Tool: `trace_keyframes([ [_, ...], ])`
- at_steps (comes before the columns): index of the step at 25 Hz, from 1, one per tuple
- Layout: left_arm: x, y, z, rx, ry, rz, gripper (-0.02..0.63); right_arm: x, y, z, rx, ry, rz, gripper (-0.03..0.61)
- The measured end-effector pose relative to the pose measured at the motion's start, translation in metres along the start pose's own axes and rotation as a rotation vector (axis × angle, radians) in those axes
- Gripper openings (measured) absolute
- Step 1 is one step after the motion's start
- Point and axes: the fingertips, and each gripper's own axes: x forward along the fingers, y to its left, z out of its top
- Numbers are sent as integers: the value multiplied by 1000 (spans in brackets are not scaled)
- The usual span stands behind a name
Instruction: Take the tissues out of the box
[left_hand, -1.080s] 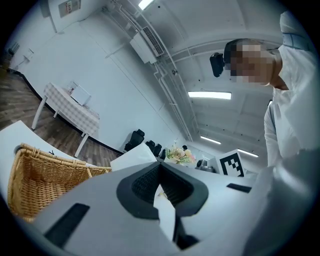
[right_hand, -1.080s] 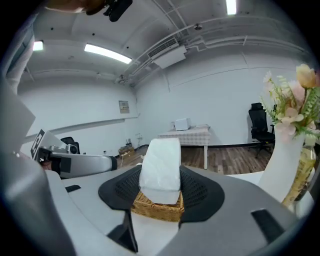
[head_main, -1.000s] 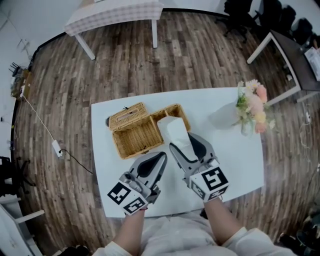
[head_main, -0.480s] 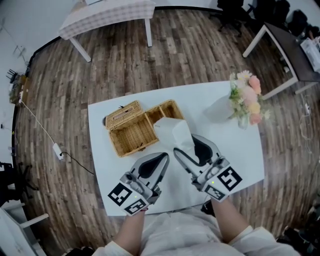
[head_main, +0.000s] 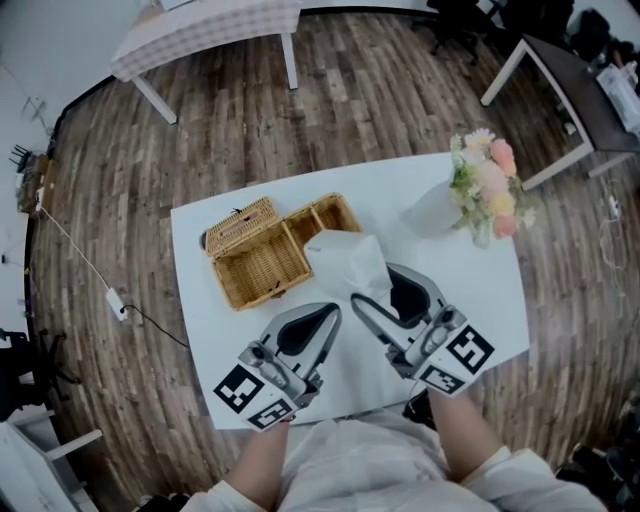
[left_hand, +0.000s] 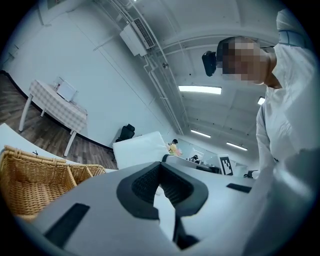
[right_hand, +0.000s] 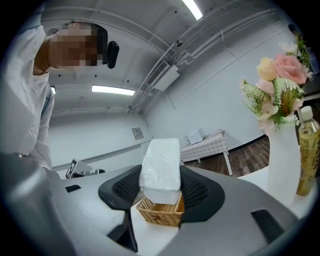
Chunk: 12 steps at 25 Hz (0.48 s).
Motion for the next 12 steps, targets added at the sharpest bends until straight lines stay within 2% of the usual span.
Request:
trace_keyframes([
  [12, 1, -1, 0, -2, -2, 7, 0, -1, 0, -1, 10, 2, 0, 249],
])
